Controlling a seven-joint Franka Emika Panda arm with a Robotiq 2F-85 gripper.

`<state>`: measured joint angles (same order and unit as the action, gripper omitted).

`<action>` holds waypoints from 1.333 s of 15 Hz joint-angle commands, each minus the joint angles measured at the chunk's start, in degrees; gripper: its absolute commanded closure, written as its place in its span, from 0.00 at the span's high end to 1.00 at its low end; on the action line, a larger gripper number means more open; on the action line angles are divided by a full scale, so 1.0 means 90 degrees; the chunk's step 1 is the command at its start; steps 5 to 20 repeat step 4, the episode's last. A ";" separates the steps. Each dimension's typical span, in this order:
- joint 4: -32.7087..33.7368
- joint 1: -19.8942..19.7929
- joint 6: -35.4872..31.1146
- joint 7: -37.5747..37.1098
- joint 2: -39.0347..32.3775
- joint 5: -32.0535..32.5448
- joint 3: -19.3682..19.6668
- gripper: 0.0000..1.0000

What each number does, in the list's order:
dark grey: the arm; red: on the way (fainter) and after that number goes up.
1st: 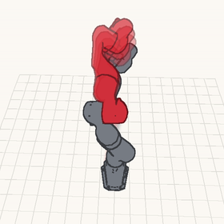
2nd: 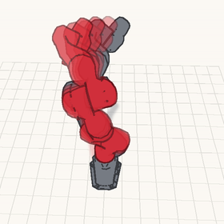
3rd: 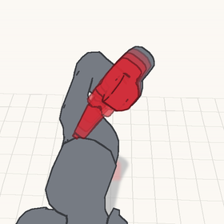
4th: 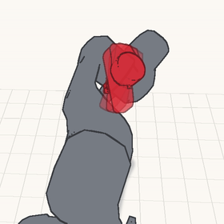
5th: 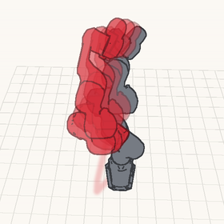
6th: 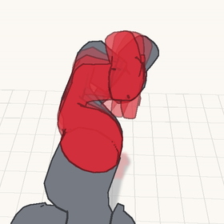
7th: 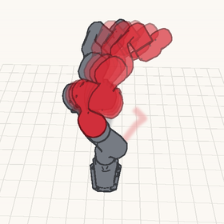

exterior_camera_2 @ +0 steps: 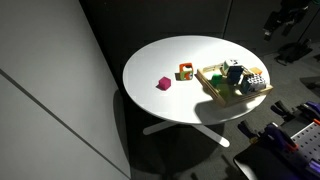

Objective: Pick up the blue block and put it in the wooden tray

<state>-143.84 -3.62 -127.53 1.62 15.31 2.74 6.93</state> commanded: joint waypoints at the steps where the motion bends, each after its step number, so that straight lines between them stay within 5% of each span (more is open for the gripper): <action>1: 0.0003 -0.0072 0.0028 0.0019 0.0022 -0.0024 -0.0072 1.00; 20: 0.0001 -0.0072 0.0025 0.0018 -0.0020 -0.0024 -0.0075 1.00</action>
